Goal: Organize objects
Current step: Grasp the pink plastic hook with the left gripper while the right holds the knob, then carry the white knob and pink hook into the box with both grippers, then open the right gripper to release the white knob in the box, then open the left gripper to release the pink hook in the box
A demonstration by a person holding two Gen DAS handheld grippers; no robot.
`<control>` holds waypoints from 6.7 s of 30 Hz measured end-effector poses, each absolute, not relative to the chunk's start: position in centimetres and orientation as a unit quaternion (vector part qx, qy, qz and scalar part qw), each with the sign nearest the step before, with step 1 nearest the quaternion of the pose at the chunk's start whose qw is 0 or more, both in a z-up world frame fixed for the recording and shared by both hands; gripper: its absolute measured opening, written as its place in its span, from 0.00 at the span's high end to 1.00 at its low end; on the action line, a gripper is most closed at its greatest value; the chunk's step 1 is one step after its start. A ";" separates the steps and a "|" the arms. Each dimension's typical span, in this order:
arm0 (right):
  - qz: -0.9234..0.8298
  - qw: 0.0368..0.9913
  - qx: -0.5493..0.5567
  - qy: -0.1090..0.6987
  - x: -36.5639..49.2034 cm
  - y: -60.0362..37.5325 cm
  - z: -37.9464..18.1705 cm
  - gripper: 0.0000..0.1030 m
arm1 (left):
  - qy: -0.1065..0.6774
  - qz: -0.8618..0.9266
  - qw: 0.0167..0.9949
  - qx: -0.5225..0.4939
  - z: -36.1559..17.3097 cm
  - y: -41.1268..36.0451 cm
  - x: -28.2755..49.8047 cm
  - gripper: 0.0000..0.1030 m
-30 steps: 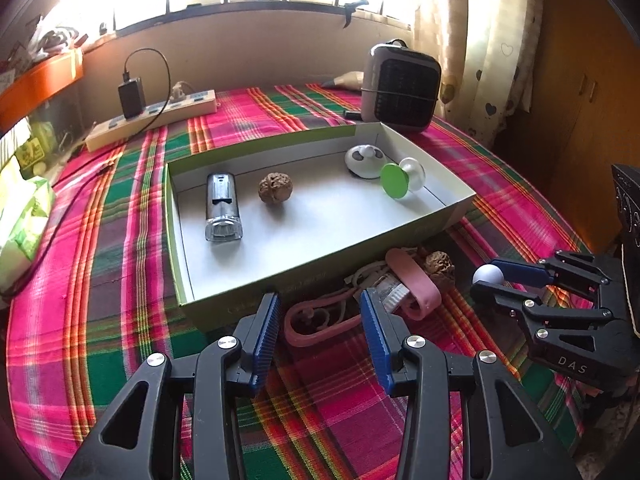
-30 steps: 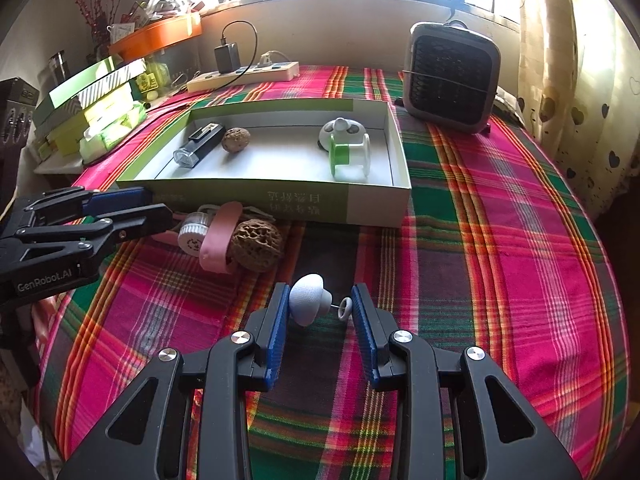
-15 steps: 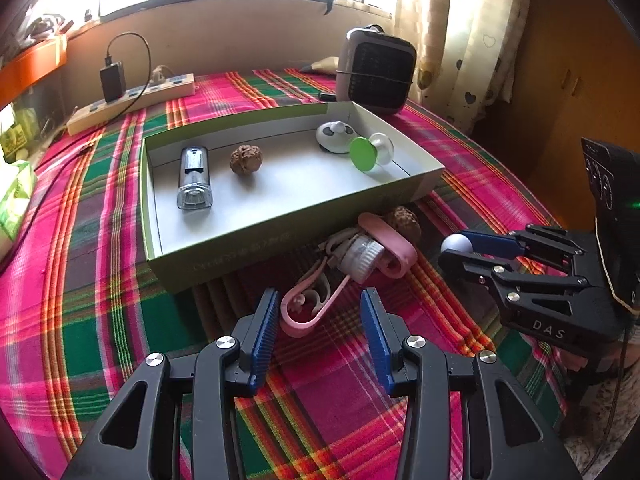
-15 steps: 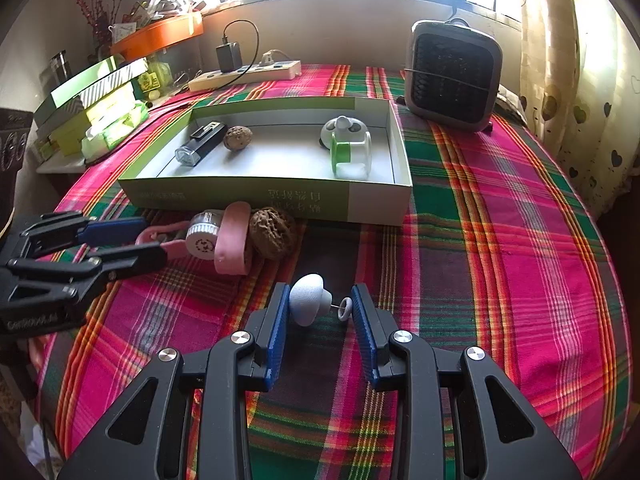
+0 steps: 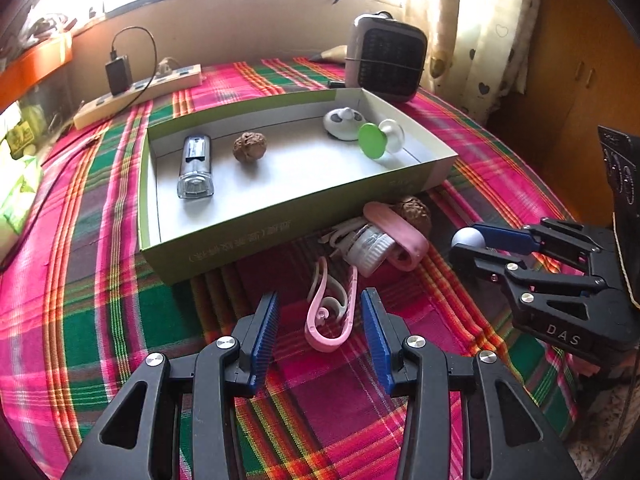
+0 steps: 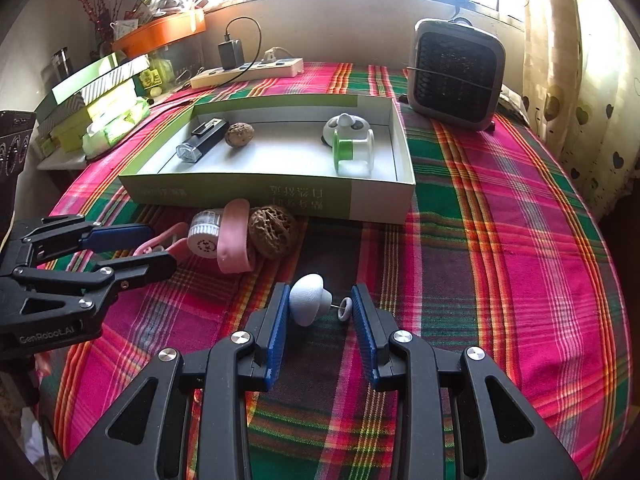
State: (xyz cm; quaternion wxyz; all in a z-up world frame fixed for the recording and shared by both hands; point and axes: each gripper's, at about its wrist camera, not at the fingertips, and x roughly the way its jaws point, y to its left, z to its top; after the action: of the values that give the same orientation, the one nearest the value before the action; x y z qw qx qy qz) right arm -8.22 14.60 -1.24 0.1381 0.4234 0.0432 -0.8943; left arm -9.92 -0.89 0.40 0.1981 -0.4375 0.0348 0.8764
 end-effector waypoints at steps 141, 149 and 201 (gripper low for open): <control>-0.868 0.202 0.439 0.113 -25.6 6.7 -0.3 0.68 | 0.008 0.894 0.115 -0.432 1.2 -1.8 -20.2 0.79; -0.865 0.198 0.445 0.120 -25.8 6.4 -0.5 0.68 | 0.010 0.893 0.116 -0.434 0.9 -1.6 -20.3 0.79; -0.871 0.179 0.440 0.123 -24.8 6.3 0.3 0.52 | 0.023 0.896 0.098 -0.432 1.5 -1.8 -19.2 0.68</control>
State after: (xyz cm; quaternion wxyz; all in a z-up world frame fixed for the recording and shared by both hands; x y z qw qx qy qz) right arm -24.79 6.33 0.26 0.1793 0.4396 0.1234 -0.8714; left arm -19.19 -1.75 1.54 0.0976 -0.4317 0.0230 0.8964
